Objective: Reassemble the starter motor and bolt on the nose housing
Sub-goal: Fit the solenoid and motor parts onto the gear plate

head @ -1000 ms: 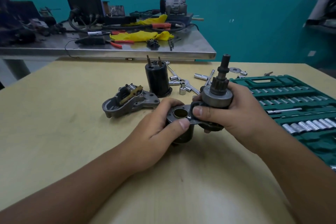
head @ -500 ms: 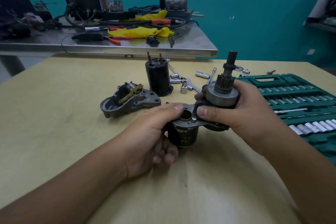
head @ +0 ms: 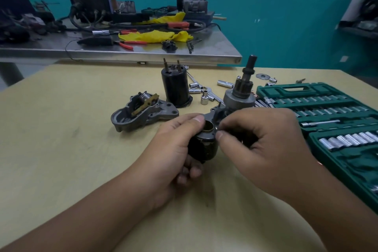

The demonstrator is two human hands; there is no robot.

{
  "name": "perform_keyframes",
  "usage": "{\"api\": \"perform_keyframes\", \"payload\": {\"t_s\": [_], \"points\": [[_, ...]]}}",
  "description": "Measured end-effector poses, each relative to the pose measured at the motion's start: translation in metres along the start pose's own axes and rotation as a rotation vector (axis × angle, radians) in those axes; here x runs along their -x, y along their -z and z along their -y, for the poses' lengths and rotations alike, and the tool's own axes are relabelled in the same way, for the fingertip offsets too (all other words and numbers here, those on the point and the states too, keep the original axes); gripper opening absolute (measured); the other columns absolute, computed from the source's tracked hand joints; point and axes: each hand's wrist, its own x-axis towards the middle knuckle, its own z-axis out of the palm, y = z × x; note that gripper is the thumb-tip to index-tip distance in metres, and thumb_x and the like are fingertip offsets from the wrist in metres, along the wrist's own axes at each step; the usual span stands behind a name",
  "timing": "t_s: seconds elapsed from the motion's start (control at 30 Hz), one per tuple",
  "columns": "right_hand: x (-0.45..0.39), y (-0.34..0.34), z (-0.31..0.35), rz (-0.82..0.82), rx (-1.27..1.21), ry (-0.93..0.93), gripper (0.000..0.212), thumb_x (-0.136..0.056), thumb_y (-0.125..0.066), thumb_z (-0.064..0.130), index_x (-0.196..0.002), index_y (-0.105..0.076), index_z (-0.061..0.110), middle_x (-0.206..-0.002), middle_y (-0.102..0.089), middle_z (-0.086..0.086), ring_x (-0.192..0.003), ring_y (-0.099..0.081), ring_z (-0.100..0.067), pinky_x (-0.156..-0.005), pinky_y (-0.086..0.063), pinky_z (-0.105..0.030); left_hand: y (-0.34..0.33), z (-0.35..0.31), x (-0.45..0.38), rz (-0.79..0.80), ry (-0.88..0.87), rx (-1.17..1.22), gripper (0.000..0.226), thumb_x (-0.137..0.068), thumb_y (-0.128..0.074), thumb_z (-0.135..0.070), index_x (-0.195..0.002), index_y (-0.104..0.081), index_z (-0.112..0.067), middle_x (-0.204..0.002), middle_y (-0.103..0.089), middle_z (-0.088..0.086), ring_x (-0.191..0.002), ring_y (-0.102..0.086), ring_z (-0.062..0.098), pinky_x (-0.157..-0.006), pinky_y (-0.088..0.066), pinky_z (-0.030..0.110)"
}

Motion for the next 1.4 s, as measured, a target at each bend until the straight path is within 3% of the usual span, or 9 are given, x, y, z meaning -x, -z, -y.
{"api": "perform_keyframes", "payload": {"t_s": [0.13,0.4,0.53,0.77,0.87,0.97,1.17,1.3,1.4], "points": [[0.001,-0.004,-0.003,-0.027,-0.060,-0.048,0.005,-0.082,-0.073,0.014,-0.084,-0.076,0.016,-0.067,-0.066,0.011,-0.060,-0.057,-0.001,-0.055,-0.037,-0.009,0.002,-0.002,0.000,-0.011,0.006,0.002,0.015,-0.099,-0.060,-0.040,-0.100,-0.074,-0.033,-0.073,-0.068,0.007,-0.033,-0.045,0.015,-0.036,-0.026,0.009],[-0.005,-0.004,-0.004,0.049,-0.030,-0.160,0.010,-0.086,-0.069,0.021,-0.088,-0.079,0.024,-0.076,-0.070,0.018,-0.080,-0.065,-0.004,-0.067,-0.048,-0.017,-0.002,-0.003,0.001,-0.027,0.005,0.017,0.018,-0.098,-0.061,-0.041,-0.086,-0.074,-0.038,-0.073,-0.069,0.007,-0.032,-0.046,0.017,-0.035,-0.027,0.010],[-0.007,-0.003,-0.004,0.093,-0.045,-0.258,0.011,-0.088,-0.076,0.016,-0.084,-0.078,0.027,-0.070,-0.068,0.019,-0.079,-0.064,0.000,-0.066,-0.047,-0.012,-0.002,-0.004,0.002,-0.016,0.000,0.010,0.021,-0.099,-0.061,-0.040,-0.083,-0.074,-0.038,-0.072,-0.069,0.007,-0.032,-0.046,0.017,-0.034,-0.027,0.010],[-0.013,-0.007,0.000,0.076,0.085,-0.266,0.013,-0.086,-0.077,0.033,-0.077,-0.072,0.025,-0.058,-0.061,0.013,-0.068,-0.059,-0.005,-0.053,-0.041,-0.017,-0.003,-0.004,0.001,-0.028,-0.002,-0.004,0.022,-0.100,-0.060,-0.040,-0.085,-0.075,-0.038,-0.066,-0.067,0.002,-0.033,-0.046,0.016,-0.035,-0.026,0.010],[-0.013,-0.008,0.002,0.069,0.009,-0.274,0.007,-0.089,-0.075,0.026,-0.082,-0.074,0.025,-0.067,-0.066,0.013,-0.074,-0.062,-0.006,-0.059,-0.046,-0.020,-0.001,-0.005,0.000,-0.046,0.005,0.020,0.021,-0.100,-0.061,-0.040,-0.083,-0.074,-0.037,-0.066,-0.067,0.003,-0.033,-0.046,0.016,-0.035,-0.026,0.010],[-0.014,-0.009,0.001,0.087,-0.061,-0.306,0.013,-0.088,-0.075,0.016,-0.080,-0.075,0.026,-0.069,-0.068,0.015,-0.073,-0.063,-0.001,-0.061,-0.044,-0.011,0.000,-0.005,0.000,-0.047,0.005,0.023,0.022,-0.099,-0.061,-0.040,-0.081,-0.073,-0.038,-0.065,-0.067,0.003,-0.033,-0.046,0.016,-0.034,-0.026,0.010],[-0.015,-0.015,0.001,-0.023,-0.040,-0.344,0.022,-0.082,-0.080,0.037,-0.067,-0.070,0.025,-0.058,-0.064,0.010,-0.064,-0.060,-0.007,-0.053,-0.041,-0.018,0.002,-0.004,-0.001,-0.043,-0.001,0.020,0.020,-0.100,-0.060,-0.039,-0.088,-0.075,-0.035,-0.067,-0.068,0.003,-0.034,-0.047,0.017,-0.033,-0.026,0.011],[-0.013,-0.015,0.003,0.026,-0.087,-0.335,0.015,-0.087,-0.077,0.019,-0.077,-0.076,0.031,-0.070,-0.070,0.013,-0.073,-0.065,-0.007,-0.061,-0.047,-0.017,0.004,-0.003,-0.002,-0.038,0.001,0.024,0.018,-0.100,-0.061,-0.040,-0.089,-0.074,-0.033,-0.068,-0.069,0.004,-0.034,-0.048,0.017,-0.033,-0.026,0.010],[-0.015,-0.016,-0.001,0.026,-0.127,-0.400,0.021,-0.083,-0.082,0.024,-0.068,-0.070,0.034,-0.071,-0.070,0.017,-0.067,-0.063,-0.002,-0.057,-0.045,-0.012,0.005,-0.002,-0.003,-0.033,0.000,0.029,0.018,-0.099,-0.062,-0.040,-0.087,-0.073,-0.033,-0.069,-0.068,0.004,-0.034,-0.048,0.017,-0.033,-0.026,0.011]]}}
